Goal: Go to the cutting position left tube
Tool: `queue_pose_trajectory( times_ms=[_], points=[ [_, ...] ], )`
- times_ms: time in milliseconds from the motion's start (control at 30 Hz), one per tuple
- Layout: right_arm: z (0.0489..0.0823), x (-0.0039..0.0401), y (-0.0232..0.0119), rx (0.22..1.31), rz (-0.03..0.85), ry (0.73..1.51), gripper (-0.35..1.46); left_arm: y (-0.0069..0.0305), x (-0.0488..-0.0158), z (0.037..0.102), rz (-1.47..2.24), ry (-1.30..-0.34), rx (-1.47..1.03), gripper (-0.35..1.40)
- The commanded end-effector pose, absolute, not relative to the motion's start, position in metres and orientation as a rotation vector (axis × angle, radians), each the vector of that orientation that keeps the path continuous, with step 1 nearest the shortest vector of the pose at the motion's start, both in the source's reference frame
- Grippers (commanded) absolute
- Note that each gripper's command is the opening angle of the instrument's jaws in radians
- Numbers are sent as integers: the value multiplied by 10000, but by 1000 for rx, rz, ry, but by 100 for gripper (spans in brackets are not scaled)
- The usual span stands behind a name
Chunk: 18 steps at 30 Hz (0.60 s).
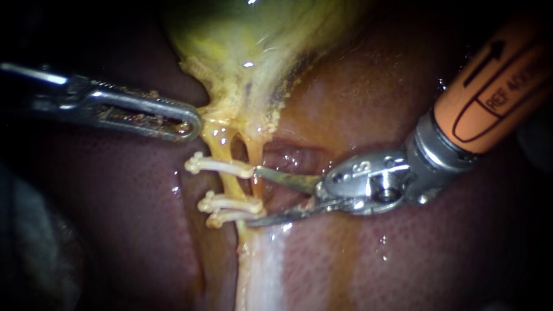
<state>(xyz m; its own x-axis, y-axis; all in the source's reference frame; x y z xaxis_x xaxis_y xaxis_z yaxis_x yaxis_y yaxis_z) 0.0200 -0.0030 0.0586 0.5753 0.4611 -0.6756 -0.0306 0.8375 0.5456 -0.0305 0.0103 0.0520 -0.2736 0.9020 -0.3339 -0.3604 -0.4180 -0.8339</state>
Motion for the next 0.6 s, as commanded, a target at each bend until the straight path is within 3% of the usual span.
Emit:
queue_pose_trajectory(
  times_ms=[33, 600],
  points=[
    [587, 200, -30, 516, 303, 920, 145, 102, -305, 520, 1819, -804, -1046, -35],
    [603, 213, -30, 544, 287, 928, 145, 102, -305, 519, 1820, -807, -1046, -35]
  ],
)
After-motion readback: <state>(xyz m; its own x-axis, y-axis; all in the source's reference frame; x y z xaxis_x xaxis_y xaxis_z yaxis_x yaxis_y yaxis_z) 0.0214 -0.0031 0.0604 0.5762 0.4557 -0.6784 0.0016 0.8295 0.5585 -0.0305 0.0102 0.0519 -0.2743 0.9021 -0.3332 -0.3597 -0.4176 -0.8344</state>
